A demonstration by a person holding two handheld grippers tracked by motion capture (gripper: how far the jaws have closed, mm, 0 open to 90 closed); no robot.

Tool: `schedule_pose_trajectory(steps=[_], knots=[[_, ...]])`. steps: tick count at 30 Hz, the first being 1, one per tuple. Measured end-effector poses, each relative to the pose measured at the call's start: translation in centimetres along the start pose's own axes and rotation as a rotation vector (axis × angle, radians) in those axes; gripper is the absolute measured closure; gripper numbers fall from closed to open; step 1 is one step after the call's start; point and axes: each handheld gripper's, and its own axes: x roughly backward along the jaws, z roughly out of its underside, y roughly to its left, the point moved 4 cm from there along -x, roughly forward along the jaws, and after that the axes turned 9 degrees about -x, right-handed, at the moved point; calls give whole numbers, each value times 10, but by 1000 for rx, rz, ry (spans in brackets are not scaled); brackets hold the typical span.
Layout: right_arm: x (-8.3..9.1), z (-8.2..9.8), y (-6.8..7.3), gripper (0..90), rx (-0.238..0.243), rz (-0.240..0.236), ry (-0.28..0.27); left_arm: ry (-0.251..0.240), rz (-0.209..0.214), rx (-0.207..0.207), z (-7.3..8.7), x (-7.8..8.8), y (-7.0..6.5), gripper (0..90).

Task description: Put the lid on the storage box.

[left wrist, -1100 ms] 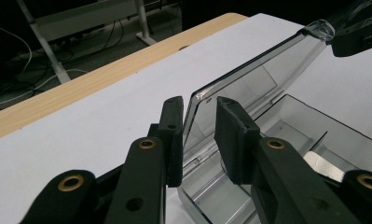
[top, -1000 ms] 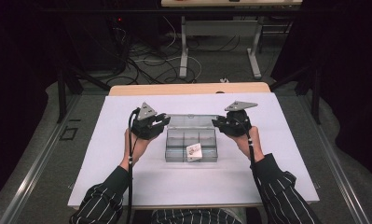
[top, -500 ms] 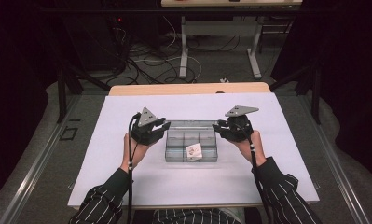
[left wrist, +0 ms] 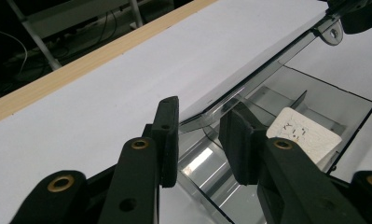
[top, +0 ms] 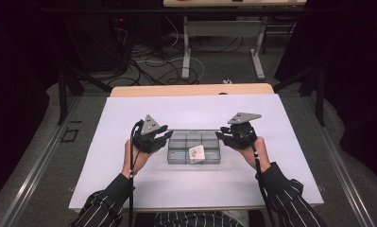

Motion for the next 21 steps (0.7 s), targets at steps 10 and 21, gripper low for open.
schedule_pose_trajectory(steps=[10, 21], knots=[[0, 4, 2, 676, 8, -1, 18, 20, 8, -9, 4, 1, -4, 674], [0, 6, 2, 676, 17, -2, 30, 29, 18, -18, 6, 1, -5, 668]])
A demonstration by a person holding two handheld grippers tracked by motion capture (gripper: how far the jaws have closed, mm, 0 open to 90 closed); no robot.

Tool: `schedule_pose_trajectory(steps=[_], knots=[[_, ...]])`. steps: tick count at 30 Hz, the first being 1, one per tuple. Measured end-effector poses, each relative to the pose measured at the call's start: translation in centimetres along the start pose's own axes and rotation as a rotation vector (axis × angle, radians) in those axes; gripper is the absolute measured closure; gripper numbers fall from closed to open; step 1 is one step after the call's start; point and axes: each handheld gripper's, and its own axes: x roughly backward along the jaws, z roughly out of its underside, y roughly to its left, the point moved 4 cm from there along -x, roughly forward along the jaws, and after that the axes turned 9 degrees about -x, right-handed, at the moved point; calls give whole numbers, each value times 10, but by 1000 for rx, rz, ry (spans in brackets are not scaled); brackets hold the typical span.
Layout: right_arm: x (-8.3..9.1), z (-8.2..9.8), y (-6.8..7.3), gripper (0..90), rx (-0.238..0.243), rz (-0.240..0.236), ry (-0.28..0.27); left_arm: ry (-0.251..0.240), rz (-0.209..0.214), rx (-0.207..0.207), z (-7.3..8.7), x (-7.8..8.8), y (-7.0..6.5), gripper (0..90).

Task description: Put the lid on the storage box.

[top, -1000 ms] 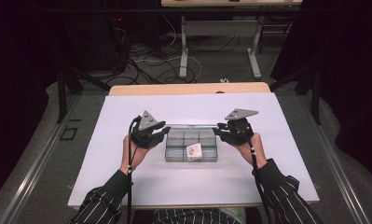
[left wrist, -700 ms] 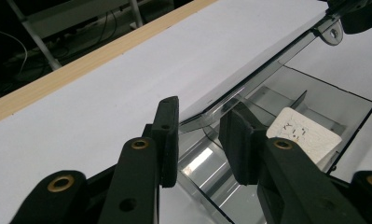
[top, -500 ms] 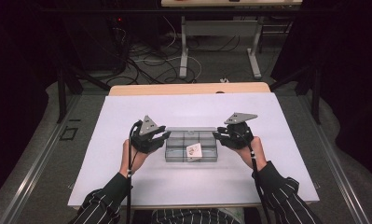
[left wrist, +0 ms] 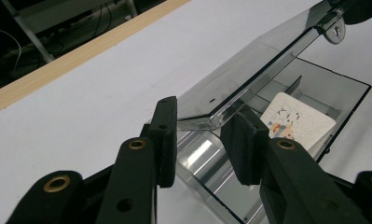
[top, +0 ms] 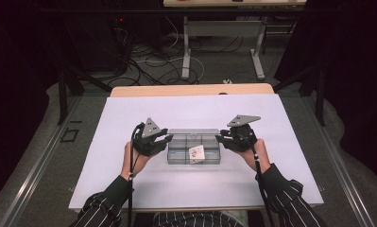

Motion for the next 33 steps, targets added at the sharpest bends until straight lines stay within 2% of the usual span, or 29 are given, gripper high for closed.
schedule_pose_trajectory(steps=[5, 11, 12, 14, 16, 17, 21, 22, 24, 28, 30, 31, 33], knots=[[1, 2, 2, 675, -4, -5, 16, 15, 12, 6, 2, 1, -2, 661], [2, 8, 5, 666, 12, -1, 34, 39, 35, -9, 7, 3, -6, 645], [2, 9, 5, 664, 13, 1, 41, 34, 34, 4, 8, 3, -7, 641], [3, 11, 7, 660, 6, -3, 45, 38, 41, -6, 10, 4, -9, 632], [3, 14, 7, 657, 18, -1, 58, 47, 45, -12, 11, 6, -11, 627], [4, 17, 8, 654, 16, -4, 57, 58, 51, -28, 12, 6, -12, 623], [7, 26, 12, 637, 29, -16, 76, 87, 70, -30, 17, 5, -17, 606], [6, 28, 13, 632, 27, -17, 76, 86, 63, -39, 18, 4, -17, 605], [7, 31, 15, 626, 28, -19, 96, 94, 72, -29, 18, 5, -18, 604], [6, 35, 19, 627, 38, -24, 106, 101, 74, -37, 20, 5, -19, 604], [5, 36, 21, 626, 41, -25, 94, 105, 80, -33, 21, 5, -20, 605], [6, 36, 21, 627, 42, -21, 118, 104, 79, -36, 22, 6, -20, 606], [5, 36, 21, 627, 43, -19, 107, 109, 85, -28, 22, 6, -21, 606]])
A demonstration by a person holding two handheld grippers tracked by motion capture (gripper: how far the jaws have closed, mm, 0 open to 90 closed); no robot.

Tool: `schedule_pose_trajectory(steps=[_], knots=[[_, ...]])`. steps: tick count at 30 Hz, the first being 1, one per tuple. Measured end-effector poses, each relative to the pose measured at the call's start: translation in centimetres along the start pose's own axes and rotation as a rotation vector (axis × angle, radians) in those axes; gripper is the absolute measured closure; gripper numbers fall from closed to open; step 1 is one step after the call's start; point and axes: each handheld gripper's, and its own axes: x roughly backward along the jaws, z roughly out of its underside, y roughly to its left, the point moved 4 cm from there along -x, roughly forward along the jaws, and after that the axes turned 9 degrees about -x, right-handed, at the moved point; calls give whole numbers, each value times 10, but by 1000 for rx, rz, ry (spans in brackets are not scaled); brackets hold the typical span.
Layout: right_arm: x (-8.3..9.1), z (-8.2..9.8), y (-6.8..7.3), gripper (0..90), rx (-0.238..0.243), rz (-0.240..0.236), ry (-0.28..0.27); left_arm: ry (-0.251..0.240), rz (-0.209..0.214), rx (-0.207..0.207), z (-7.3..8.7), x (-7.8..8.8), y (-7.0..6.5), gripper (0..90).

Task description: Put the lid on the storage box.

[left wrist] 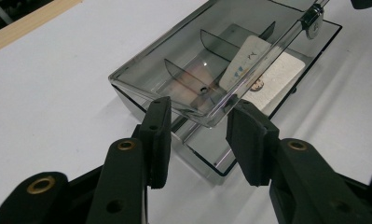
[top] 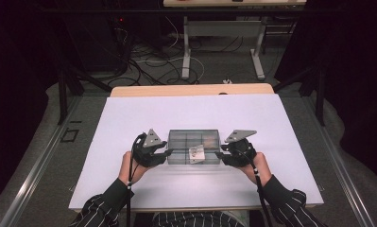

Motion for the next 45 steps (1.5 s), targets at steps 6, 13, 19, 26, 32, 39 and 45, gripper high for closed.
schedule_pose_trajectory(steps=[6, 13, 19, 26, 32, 39, 45], knots=[[2, 0, -1, 632, -14, 11, -7, 6, -3, -14, 1, 1, -1, 610], [1, 2, -2, 649, -19, 10, 14, 30, 10, -17, 4, 0, -5, 609], [-2, 4, -3, 648, -29, 0, 27, 53, 15, -21, 5, -1, -7, 607], [-3, 6, -3, 648, -25, -1, 41, 67, 30, -20, 4, -2, -7, 600], [-4, 6, -3, 648, -23, 1, 47, 91, 58, -28, 4, -2, -8, 563], [-6, 8, -3, 649, -22, -4, 73, 118, 64, -36, 5, -4, -10, 550], [-9, 10, -3, 648, -15, -17, 96, 132, 73, -27, 7, -6, -10, 563]])
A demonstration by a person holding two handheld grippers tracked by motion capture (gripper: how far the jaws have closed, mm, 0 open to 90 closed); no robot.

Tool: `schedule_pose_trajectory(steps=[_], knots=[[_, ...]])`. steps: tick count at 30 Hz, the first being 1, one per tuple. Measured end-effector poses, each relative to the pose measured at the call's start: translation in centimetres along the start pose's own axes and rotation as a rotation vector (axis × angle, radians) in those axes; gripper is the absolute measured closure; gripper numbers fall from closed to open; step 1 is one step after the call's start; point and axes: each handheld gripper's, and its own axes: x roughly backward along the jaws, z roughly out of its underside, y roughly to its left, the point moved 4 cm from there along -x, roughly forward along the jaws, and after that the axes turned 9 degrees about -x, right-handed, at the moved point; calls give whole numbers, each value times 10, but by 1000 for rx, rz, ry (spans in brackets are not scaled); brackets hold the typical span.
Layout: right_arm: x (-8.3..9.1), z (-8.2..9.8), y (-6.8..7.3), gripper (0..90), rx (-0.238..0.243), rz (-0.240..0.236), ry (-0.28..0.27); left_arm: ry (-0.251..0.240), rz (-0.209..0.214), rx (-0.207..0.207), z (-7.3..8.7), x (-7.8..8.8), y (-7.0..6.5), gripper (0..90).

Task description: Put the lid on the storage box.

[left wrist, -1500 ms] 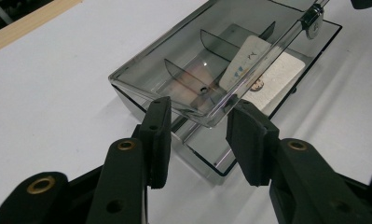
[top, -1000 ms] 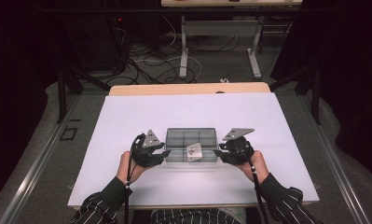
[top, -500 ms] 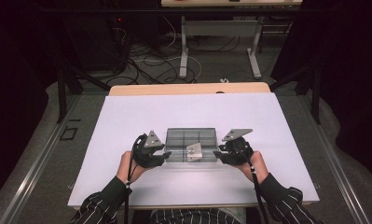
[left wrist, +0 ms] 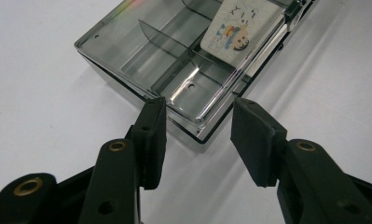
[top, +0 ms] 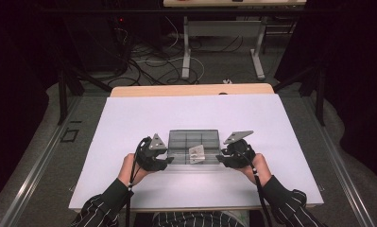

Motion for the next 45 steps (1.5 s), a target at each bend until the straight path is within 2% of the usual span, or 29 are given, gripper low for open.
schedule_pose_trajectory(steps=[1, 3, 6, 8, 9, 12, 18, 20, 22, 24, 28, 31, 38, 39, 45], knots=[[-1, 0, 1, 649, -7, 14, -6, 0, 1, 2, 0, 0, 0, 566], [-1, 0, 0, 649, 7, 5, 14, 1, 1, 13, 1, -1, 0, 569], [-3, 1, 1, 648, 1, 10, 13, 12, 0, 11, 1, -3, 0, 574], [-3, 2, 1, 647, 2, 4, 32, 17, -1, 14, 2, -3, 0, 575], [-4, 1, 0, 647, 9, 3, 17, 31, 5, 14, 2, -3, 0, 576], [-4, 2, 1, 641, -10, 4, 27, 40, 8, 23, 3, -5, 1, 576], [-5, 3, 0, 633, -18, -3, 48, 59, 15, 27, 5, -8, 0, 577], [-5, 4, 0, 631, -16, -9, 61, 60, 15, 26, 5, -8, 0, 577], [-6, 4, -2, 629, 14, -14, 61, 65, 18, 25, 5, -9, 0, 577], [-6, 5, 0, 626, -13, -11, 74, 65, 18, 26, 6, -10, -1, 577], [-7, 5, -1, 625, -14, -7, 78, 76, 9, 18, 6, -11, -2, 576], [-8, 5, -1, 621, -12, -8, 68, 85, 22, 23, 6, -12, -3, 576], [-8, 5, -1, 619, -4, -6, 75, 69, 13, 25, 6, -11, -1, 570], [-7, 5, -1, 619, -15, 2, 78, 62, 8, 25, 6, -11, -1, 566], [-6, 5, 0, 610, -11, 5, 66, 57, 4, 39, 6, -7, 1, 481]])
